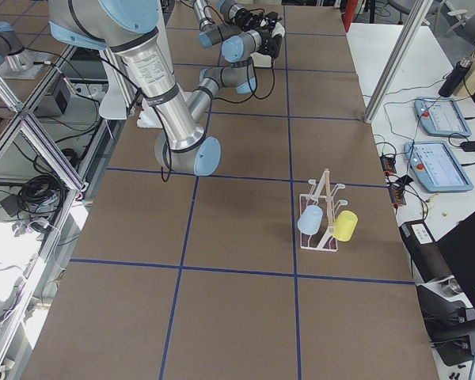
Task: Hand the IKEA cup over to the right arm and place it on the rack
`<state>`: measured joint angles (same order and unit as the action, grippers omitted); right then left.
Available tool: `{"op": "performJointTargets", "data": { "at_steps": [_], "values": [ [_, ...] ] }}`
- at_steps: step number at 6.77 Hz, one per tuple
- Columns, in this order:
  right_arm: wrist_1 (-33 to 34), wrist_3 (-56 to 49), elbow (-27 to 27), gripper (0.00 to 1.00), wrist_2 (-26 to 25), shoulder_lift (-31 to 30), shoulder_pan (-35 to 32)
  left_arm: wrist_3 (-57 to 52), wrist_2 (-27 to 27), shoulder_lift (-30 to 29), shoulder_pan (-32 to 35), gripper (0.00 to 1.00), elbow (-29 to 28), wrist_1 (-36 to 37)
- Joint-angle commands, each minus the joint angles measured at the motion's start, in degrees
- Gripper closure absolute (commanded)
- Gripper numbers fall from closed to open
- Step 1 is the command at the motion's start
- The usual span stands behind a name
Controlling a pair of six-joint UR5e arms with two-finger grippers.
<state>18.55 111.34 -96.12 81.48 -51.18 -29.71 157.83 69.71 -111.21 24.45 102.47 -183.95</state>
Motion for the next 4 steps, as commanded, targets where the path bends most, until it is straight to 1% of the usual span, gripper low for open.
{"op": "performJointTargets", "data": {
  "at_steps": [1, 2, 3, 4],
  "values": [
    [0.00, 0.02, 0.32, 0.01, -0.09, 0.11, 0.00, -0.07, -0.01, -0.15, -0.37, 1.00, 0.01, -0.01],
    [-0.09, 0.10, 0.41, 0.23, -0.35, 0.46, 0.00, -0.07, -0.01, -0.23, -0.63, 1.00, 0.01, -0.01],
    [0.00, 0.11, 0.41, 0.99, -0.36, 0.64, 0.00, -0.07, -0.01, -0.24, -0.63, 1.00, 0.01, -0.10],
    [0.00, 0.02, 0.58, 1.00, -0.36, 0.73, -0.09, -0.42, 0.08, -0.06, -0.63, 0.14, 0.01, -0.10]
  ]
}}
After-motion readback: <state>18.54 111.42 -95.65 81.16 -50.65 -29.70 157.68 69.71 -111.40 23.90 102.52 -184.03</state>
